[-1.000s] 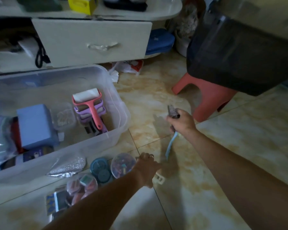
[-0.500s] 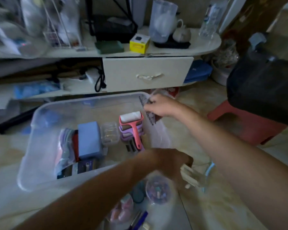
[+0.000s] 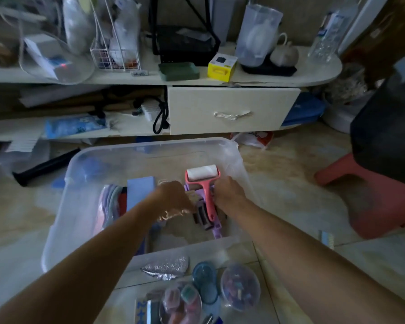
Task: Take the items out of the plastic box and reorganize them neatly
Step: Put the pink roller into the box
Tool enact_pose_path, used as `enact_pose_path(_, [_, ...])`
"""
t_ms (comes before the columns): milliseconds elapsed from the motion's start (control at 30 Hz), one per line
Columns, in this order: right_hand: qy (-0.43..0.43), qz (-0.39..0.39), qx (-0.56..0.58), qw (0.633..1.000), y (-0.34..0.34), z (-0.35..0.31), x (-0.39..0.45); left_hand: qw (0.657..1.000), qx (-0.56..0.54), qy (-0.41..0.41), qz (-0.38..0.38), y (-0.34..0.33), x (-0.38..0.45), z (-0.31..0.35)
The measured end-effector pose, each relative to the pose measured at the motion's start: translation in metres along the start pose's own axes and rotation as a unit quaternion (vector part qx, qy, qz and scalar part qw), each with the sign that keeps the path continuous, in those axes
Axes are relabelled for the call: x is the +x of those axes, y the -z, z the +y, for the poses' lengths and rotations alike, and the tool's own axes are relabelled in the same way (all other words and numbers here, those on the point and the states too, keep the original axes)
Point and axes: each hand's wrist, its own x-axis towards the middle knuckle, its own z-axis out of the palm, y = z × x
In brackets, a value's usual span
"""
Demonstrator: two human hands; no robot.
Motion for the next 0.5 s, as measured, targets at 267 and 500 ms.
enact_pose_path(267, [-0.006, 0.066, 0.004, 0.998, -0.023, 0.0, 0.007, 0.914, -0.384, 0.086, 0.102, -0.067, 0.055, 0.006])
enact_pose_path(500, [-0.036, 0.058, 0.03, 0.997, -0.02, -0.001, 0.007, 0.939, -0.327, 0.095, 0.054, -0.075, 0.056, 0.026])
